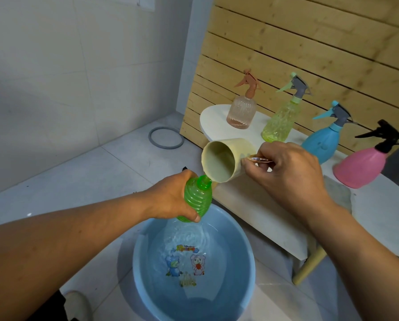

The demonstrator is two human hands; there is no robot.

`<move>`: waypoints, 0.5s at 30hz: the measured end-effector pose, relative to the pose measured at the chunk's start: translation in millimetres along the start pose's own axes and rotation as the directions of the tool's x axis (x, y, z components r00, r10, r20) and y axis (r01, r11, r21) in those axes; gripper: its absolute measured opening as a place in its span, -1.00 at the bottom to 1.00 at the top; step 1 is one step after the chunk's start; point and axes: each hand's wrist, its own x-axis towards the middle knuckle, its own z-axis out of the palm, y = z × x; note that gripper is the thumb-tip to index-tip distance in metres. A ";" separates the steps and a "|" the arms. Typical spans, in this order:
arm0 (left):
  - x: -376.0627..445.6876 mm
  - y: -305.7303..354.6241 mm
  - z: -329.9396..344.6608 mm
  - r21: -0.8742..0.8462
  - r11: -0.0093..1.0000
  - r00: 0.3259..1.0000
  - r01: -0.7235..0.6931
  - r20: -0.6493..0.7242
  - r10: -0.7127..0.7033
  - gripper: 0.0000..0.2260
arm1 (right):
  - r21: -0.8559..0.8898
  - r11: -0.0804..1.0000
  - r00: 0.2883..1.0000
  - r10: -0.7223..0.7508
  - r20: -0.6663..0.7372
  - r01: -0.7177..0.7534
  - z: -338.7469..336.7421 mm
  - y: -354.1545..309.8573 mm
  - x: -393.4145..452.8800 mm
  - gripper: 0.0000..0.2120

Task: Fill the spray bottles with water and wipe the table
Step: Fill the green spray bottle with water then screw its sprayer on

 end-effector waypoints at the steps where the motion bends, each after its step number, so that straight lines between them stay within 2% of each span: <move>1: -0.2 0.1 0.1 0.001 1.000 1.000 -0.002 0.001 0.002 -0.24 | -0.005 1.000 1.000 -0.004 -0.003 0.004 0.1 -0.2 0.0 -0.59; 15: 0.2 0.9 0.5 -0.005 1.000 1.000 -0.006 0.000 0.006 -0.24 | -0.039 0.998 0.998 -0.054 -0.038 0.053 -3.3 -4.7 -0.9 -0.63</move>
